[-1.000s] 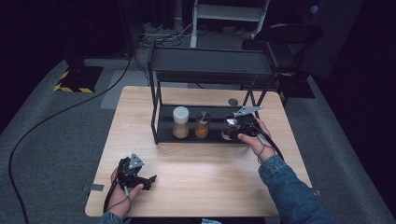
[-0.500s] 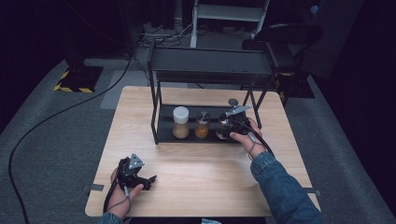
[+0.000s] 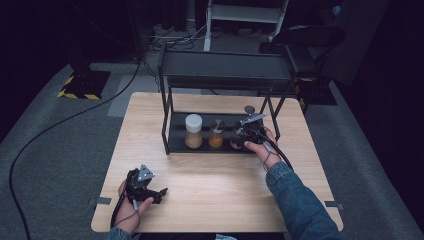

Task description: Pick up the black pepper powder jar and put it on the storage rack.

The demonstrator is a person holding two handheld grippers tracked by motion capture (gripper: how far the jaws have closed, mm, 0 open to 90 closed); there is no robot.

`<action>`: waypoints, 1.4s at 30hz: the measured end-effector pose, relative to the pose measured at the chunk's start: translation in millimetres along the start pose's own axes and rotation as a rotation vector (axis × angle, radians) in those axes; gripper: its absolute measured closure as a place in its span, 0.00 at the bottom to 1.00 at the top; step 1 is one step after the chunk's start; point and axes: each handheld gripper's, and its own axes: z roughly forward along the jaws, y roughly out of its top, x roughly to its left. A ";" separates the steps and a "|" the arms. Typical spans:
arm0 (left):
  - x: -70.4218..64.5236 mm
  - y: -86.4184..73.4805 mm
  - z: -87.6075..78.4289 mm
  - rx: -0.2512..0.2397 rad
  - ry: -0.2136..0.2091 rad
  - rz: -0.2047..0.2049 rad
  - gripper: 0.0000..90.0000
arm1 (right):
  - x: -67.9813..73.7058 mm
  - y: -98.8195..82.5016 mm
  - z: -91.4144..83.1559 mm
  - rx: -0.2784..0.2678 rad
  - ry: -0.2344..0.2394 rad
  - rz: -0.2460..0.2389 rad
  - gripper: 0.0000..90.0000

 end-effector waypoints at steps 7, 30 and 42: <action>-0.1 0.1 0.0 0.001 0.001 0.000 0.00 | -1.9 -4.7 7.1 0.003 0.001 0.015 0.35; 0.0 0.0 0.0 0.000 0.000 0.000 0.00 | 2.6 -10.8 -43.0 -0.020 -0.014 0.015 0.12; -1.2 0.4 0.0 0.002 0.005 -0.004 0.00 | 0.7 -48.8 -87.7 -0.062 -0.011 -0.024 0.11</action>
